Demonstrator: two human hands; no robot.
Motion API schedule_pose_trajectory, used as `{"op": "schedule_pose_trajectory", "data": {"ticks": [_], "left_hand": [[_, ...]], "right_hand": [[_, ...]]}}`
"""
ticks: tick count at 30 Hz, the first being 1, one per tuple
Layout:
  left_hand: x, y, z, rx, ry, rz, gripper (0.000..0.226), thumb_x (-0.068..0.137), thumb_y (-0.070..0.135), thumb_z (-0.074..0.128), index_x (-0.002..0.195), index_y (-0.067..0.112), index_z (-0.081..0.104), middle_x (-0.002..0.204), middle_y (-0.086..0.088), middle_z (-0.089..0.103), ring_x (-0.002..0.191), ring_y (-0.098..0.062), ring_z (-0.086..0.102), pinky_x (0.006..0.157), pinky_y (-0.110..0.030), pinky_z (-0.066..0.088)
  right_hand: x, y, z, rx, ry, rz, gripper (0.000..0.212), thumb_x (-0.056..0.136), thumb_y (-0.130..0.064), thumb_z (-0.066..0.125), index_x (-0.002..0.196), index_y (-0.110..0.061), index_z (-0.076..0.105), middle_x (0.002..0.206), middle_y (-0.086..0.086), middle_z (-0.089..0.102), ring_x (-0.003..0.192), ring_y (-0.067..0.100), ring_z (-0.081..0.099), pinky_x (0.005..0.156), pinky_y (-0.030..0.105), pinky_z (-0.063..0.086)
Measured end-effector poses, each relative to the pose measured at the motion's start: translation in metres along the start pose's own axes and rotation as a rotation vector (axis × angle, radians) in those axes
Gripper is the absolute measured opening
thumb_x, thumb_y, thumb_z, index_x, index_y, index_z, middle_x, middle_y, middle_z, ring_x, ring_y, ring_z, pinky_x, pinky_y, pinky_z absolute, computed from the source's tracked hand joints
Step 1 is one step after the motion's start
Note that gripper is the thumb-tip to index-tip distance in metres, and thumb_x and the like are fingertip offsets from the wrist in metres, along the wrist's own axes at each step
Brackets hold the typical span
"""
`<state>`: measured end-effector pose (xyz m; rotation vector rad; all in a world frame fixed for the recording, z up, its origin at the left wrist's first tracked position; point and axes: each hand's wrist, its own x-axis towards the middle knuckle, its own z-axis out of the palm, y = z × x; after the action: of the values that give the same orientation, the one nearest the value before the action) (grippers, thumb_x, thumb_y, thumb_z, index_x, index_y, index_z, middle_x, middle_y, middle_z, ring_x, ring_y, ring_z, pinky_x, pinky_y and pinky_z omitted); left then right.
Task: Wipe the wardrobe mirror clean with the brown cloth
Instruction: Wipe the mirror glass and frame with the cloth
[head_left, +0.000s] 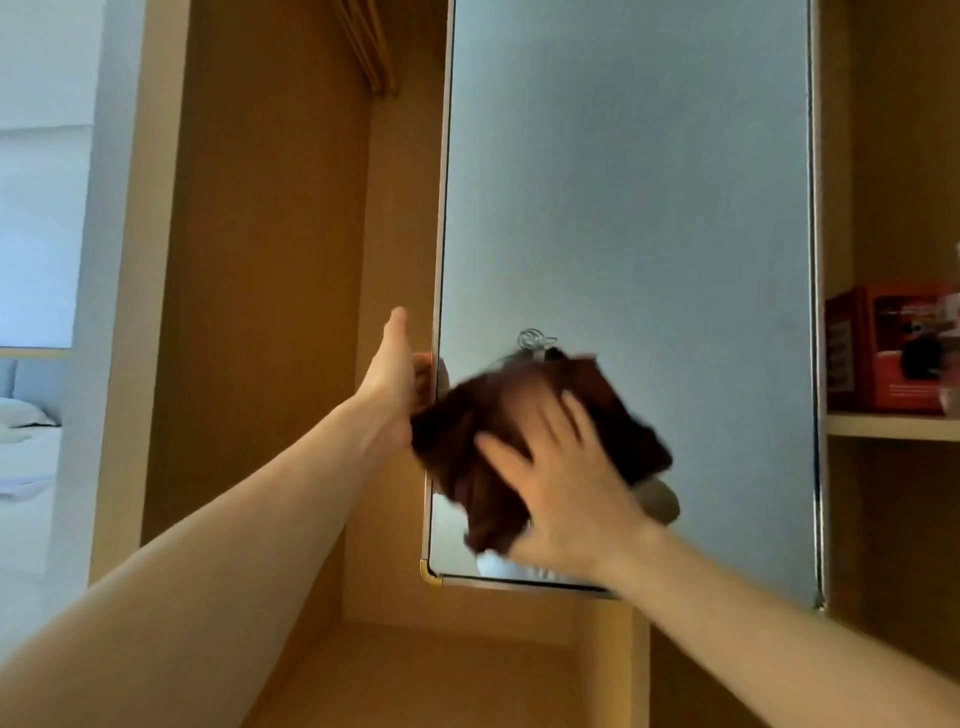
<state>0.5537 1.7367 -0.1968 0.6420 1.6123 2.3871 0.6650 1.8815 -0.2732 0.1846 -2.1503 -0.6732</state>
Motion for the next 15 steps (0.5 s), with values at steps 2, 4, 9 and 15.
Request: {"op": "schedule_pose_trajectory", "data": {"ticks": [2,4,9,15], "left_hand": [[-0.001,0.0,-0.001,0.056,-0.026,0.012,0.074,0.088,0.072,0.029,0.109,0.006,0.054,0.106,-0.011,0.062,0.101,-0.027,0.057,0.096,-0.041,0.04],[0.0,0.001,-0.002,0.074,-0.035,0.013,0.076,0.089,0.071,0.029,0.112,0.004,0.054,0.106,-0.012,0.063,0.1,-0.028,0.058,0.094,-0.041,0.041],[0.0,0.001,-0.001,0.052,-0.052,0.007,0.075,0.09,0.07,0.028,0.115,0.009,0.061,0.11,-0.014,0.067,0.094,-0.029,0.064,0.071,-0.036,0.049],[0.007,-0.001,-0.002,0.179,0.033,0.032,0.071,0.087,0.074,0.025,0.088,0.009,0.053,0.103,-0.011,0.059,0.096,-0.03,0.058,0.087,-0.047,0.044]], "right_hand": [[-0.013,-0.005,0.01,-0.032,-0.057,-0.083,0.079,0.068,-0.068,0.063,0.134,-0.026,0.049,0.146,0.017,0.038,0.14,0.041,0.023,0.113,0.055,0.019],[0.001,0.011,0.005,-0.073,-0.04,-0.147,0.076,0.068,-0.069,0.062,0.13,-0.026,0.054,0.143,0.016,0.042,0.138,0.04,0.028,0.112,0.055,0.022],[0.064,0.049,-0.026,-0.105,0.044,-0.068,0.077,0.072,-0.066,0.056,0.139,-0.03,0.042,0.152,0.015,0.024,0.143,0.037,0.009,0.115,0.05,0.007],[0.139,0.073,-0.06,-0.05,0.154,0.274,0.082,0.074,-0.066,0.058,0.143,-0.033,0.028,0.153,0.013,0.01,0.142,0.04,0.001,0.115,0.054,0.005]]}}
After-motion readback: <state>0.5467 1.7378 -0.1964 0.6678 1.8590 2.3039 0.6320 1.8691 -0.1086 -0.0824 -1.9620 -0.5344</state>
